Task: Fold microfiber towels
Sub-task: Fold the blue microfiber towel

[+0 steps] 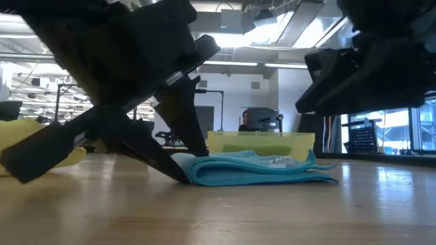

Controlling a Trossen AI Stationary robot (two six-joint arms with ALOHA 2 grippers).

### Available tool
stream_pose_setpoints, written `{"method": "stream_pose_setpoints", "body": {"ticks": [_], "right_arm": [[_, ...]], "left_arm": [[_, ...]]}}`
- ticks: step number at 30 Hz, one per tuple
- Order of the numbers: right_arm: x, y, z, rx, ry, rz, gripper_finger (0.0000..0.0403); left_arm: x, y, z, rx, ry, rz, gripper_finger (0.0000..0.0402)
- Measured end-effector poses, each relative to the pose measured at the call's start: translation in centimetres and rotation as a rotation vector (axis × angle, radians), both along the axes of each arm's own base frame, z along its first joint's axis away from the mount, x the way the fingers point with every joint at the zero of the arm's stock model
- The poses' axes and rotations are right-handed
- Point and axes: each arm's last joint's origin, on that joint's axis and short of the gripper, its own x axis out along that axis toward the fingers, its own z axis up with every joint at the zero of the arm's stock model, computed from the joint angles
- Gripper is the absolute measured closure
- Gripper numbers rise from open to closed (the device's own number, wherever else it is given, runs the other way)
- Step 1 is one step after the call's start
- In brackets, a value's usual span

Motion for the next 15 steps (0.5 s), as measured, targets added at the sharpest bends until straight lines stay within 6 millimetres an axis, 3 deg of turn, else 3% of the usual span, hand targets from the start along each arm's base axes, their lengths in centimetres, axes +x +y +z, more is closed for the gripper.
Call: {"method": "stream_pose_setpoints", "body": {"ticks": [4, 9, 15], "right_arm": [[-0.1, 0.0, -0.1, -0.107, -0.002, 0.060, 0.0276], [-0.5, -0.3, -0.8, -0.257, 0.062, 0.130, 0.0276], [-0.7, -0.3, -1.0, -0.268, 0.092, 0.132, 0.0274]], "left_arm": [[-0.3, -0.6, -1.1, 0.047, 0.003, 0.000, 0.0320], [-0.7, -1.2, -1.0, 0.038, -0.047, 0.048, 0.0391], [-1.2, -1.8, -0.3, -0.039, -0.175, 0.187, 0.0400]]}}
